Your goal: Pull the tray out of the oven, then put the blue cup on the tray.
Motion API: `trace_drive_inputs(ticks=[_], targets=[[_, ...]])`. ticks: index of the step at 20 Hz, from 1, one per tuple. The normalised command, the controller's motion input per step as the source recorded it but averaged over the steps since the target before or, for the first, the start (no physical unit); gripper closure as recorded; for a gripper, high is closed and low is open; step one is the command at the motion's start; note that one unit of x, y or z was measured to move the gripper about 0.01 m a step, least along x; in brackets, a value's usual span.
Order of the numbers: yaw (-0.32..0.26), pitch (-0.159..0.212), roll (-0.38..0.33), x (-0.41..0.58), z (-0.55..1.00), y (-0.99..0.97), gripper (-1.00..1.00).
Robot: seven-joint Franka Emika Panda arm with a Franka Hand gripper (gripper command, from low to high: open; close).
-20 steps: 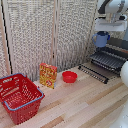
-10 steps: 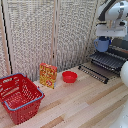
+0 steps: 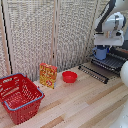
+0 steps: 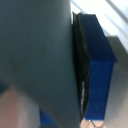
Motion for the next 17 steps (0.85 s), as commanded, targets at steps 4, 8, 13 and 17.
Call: trace_drive_inputs(ticks=[4, 8, 13, 17], targets=[[-0.081, 0.008, -0.071, -0.088, 0.07, 0.07, -1.00], [-0.025, 0.018, -0.069, 0.000, 0.35, 0.02, -1.00], [-0.038, 0.021, -0.018, 0.001, 0.51, -0.01, -1.00], [-0.098, 0.024, -0.016, 0.033, 0.77, -0.03, -1.00]])
